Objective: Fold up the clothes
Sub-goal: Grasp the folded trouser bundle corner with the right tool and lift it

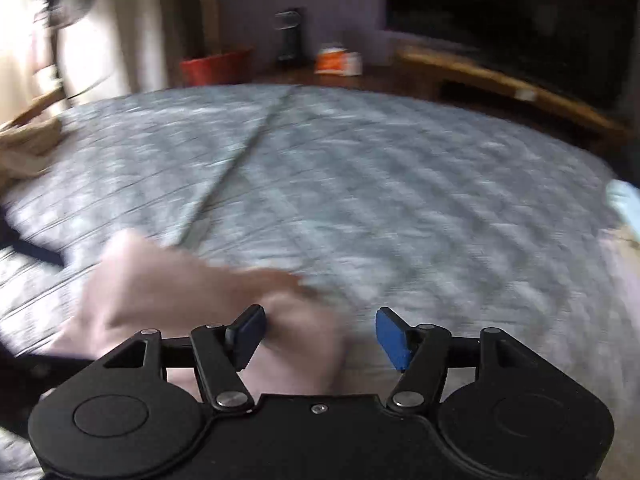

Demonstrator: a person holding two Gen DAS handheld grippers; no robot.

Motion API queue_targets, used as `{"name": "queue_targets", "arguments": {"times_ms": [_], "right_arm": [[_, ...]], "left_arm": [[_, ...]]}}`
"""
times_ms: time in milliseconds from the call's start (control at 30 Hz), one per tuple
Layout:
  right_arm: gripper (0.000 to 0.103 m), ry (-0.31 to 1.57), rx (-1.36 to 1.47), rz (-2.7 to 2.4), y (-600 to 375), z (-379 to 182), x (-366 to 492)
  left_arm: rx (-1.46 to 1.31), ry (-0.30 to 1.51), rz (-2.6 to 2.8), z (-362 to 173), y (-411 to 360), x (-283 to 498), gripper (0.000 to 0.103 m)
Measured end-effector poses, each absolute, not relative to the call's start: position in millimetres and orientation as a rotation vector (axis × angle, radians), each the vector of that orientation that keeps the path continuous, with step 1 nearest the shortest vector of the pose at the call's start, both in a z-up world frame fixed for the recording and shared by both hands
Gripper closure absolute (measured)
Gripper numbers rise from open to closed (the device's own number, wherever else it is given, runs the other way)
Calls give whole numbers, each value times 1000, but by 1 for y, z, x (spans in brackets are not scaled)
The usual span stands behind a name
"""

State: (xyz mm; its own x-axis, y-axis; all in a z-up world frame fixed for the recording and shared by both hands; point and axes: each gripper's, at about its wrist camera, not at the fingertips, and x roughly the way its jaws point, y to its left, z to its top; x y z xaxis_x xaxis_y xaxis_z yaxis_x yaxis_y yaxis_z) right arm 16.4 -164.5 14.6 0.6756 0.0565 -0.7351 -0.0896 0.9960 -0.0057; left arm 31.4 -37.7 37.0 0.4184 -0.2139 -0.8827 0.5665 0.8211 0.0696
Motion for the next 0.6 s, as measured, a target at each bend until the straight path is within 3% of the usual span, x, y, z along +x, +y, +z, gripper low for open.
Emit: {"name": "queue_targets", "arguments": {"times_ms": [200,400,500,600], "right_arm": [[39,843,402,251,-211,10,0],[27,916,367,312,-208,-2,3],[7,918,327,364,-201,-1,2],[7,936,273,411,-189,0,4]], "left_arm": [[371,1024,-501,39,-35,32,6],[411,1021,-491,32,-37,31,3],[405,1026,-483,30,-37,33,2],[411,1020,-482,29,-37,32,1]]}}
